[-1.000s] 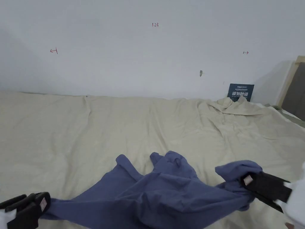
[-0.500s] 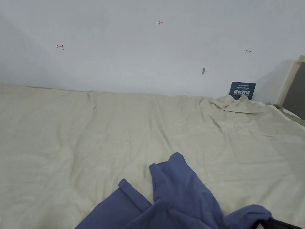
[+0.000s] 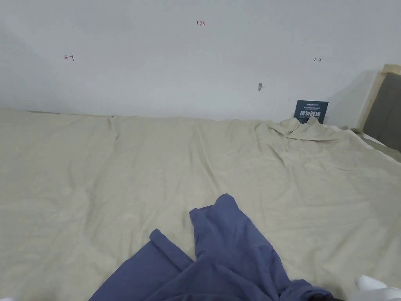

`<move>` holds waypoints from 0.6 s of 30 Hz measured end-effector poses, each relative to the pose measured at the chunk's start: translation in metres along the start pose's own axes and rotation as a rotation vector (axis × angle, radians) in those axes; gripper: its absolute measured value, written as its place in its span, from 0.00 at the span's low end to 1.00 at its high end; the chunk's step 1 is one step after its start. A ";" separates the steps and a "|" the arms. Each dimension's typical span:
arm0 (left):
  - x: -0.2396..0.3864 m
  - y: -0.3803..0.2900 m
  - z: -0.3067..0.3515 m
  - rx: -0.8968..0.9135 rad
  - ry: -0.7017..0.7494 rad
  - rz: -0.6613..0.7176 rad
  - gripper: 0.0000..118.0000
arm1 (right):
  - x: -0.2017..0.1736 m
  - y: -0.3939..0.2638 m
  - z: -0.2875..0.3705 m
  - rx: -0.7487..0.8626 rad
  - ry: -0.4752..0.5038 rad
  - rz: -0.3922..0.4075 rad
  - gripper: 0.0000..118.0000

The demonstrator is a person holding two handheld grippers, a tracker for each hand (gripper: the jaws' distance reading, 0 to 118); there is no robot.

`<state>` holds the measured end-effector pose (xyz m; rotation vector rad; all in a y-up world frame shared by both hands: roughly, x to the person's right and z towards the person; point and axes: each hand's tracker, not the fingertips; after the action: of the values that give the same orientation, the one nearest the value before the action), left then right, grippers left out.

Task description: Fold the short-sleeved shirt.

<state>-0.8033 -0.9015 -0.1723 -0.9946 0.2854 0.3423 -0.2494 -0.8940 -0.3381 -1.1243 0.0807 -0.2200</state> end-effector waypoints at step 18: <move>-0.018 -0.022 0.140 0.490 -0.091 0.026 0.28 | 0.000 -0.016 0.137 0.419 0.307 0.019 0.88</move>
<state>-0.7997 -0.7962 -0.0763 -0.4928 0.2820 0.3205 -0.2273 -0.7797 -0.2642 -0.6665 0.3038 -0.3735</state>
